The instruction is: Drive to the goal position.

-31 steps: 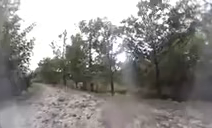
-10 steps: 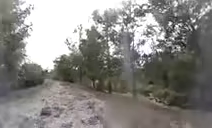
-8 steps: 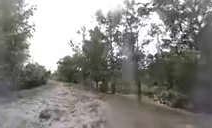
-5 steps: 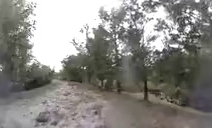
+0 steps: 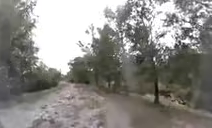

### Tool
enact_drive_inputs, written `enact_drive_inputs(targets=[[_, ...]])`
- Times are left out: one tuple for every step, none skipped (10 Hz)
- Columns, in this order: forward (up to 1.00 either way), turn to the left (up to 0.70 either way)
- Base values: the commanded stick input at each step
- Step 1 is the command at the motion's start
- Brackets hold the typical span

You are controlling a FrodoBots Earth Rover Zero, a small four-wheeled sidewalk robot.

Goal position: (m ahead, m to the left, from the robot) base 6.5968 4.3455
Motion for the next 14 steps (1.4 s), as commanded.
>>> enact_drive_inputs(targets=[[0.6, 0.15], [0.6, 0.15], [0.6, 0.15], [0.6, 0.15], [0.6, 0.15], [0.6, 0.13], [0.6, 0.01], [0.6, 0.0], [0.6, 0.0], [0.6, 0.0], [0.6, 0.0], [0.6, 0.0], [0.6, 0.15], [0.6, 0.15]])
